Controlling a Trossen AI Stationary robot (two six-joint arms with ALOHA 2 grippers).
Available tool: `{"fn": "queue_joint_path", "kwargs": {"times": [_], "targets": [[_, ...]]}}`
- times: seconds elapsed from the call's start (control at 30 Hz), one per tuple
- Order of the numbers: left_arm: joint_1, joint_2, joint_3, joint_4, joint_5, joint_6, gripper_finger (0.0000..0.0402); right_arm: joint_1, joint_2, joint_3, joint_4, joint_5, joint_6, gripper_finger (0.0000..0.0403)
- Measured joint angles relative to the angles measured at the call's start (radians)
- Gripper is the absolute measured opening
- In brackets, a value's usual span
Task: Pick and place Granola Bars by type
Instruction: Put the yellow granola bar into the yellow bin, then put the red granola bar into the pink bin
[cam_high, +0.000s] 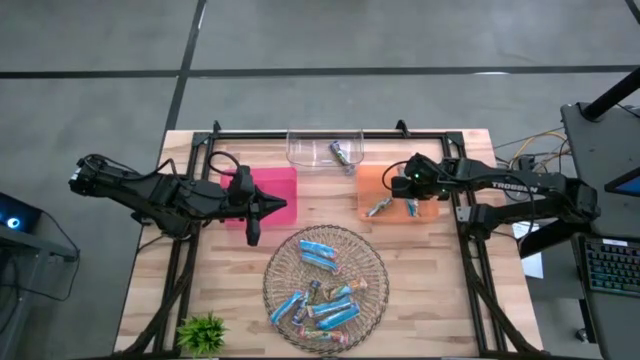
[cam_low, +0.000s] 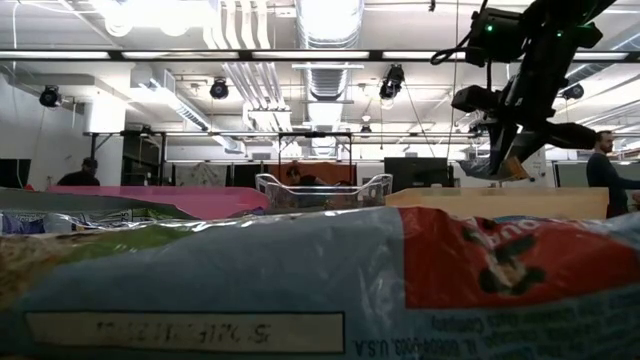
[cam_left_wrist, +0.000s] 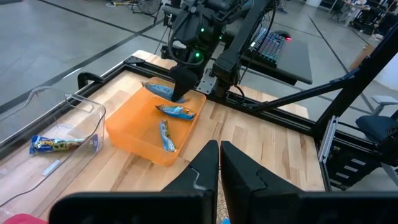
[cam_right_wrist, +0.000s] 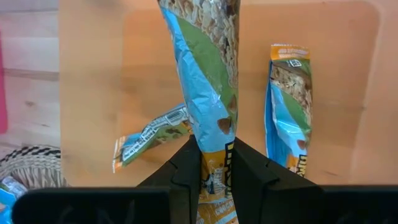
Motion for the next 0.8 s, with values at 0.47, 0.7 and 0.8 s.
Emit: {"fn": "queue_joint_path", "kwargs": {"times": [0.47, 0.7, 0.8], "targets": [[0.0, 0.0, 0.0, 0.0, 0.0, 0.0, 0.0, 0.0, 0.0, -0.015, 0.007, -0.004, -0.03, 0.0069], [0.0, 0.0, 0.0, 0.0, 0.0, -0.002, 0.0, 0.0, 0.0, -0.055, 0.022, -0.047, 0.009, 0.0126], [0.0, 0.0, 0.0, 0.0, 0.0, -0.015, 0.0, 0.004, 0.0, -0.062, 0.034, -0.047, 0.009, 0.0145]]}}
